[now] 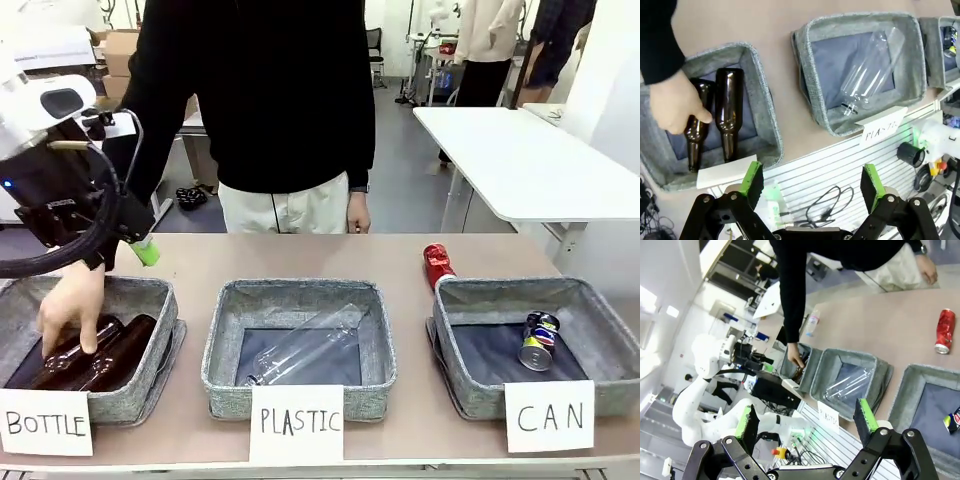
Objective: Sort the can waste into the basket.
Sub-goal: Pick up the can waste from the table and place it in the right Fabric basket.
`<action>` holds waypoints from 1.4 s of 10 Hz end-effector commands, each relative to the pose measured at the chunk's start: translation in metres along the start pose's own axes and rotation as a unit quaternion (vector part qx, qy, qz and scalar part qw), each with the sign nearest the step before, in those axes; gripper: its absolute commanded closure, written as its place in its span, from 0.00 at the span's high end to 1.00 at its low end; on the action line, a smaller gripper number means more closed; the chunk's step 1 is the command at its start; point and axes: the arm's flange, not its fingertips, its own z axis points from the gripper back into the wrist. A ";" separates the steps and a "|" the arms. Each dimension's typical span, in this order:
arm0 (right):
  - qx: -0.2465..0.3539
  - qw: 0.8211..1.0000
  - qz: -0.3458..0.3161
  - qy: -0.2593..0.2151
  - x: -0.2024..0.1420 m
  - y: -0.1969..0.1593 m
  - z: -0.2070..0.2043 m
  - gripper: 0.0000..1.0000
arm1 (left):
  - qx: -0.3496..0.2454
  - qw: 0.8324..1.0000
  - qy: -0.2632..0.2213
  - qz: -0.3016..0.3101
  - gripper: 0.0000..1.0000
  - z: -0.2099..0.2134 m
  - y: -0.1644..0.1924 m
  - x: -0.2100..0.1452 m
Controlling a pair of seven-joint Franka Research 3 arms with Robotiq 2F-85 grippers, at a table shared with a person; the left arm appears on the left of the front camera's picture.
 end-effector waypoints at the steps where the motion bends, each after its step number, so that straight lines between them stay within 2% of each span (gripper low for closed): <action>1: -0.146 0.984 0.088 0.042 0.008 0.010 -0.028 1.00 | -0.007 1.000 -0.003 -0.006 1.00 -0.001 0.004 0.001; 2: -0.221 0.951 0.180 0.117 0.027 0.012 -0.069 1.00 | -0.007 1.000 -0.003 -0.006 1.00 -0.001 0.004 0.001; 4: -0.337 0.883 0.238 0.225 0.039 -0.002 -0.132 1.00 | -0.007 1.000 -0.003 -0.006 1.00 -0.001 0.004 0.001; 5: -0.337 0.872 0.242 0.259 0.035 -0.010 -0.155 1.00 | -0.007 1.000 -0.003 -0.006 1.00 -0.001 0.004 0.001; 6: -0.373 0.852 0.262 0.256 0.029 -0.016 -0.160 1.00 | -0.007 1.000 -0.003 -0.006 1.00 -0.001 0.004 0.001; 7: -0.263 0.922 0.211 0.191 0.024 0.011 -0.150 1.00 | -0.007 1.000 -0.003 -0.006 1.00 -0.001 0.004 0.001; 9: -0.263 0.922 0.211 0.191 0.024 0.011 -0.150 1.00 | -0.007 1.000 -0.003 -0.006 1.00 -0.001 0.004 0.001; 10: -0.295 0.898 0.239 0.224 0.027 0.000 -0.168 1.00 | -0.007 1.000 -0.003 -0.006 1.00 -0.001 0.004 0.001; 11: -0.311 0.912 0.182 0.194 0.040 -0.024 -0.189 1.00 | -0.007 1.000 -0.003 -0.006 1.00 -0.001 0.004 0.001; 12: -0.273 0.911 0.227 0.209 0.028 0.004 -0.155 1.00 | -0.007 1.000 -0.003 -0.006 1.00 -0.001 0.004 0.001; 14: -0.273 0.911 0.227 0.209 0.028 0.004 -0.155 1.00 | -0.007 1.000 -0.003 -0.006 1.00 -0.001 0.004 0.001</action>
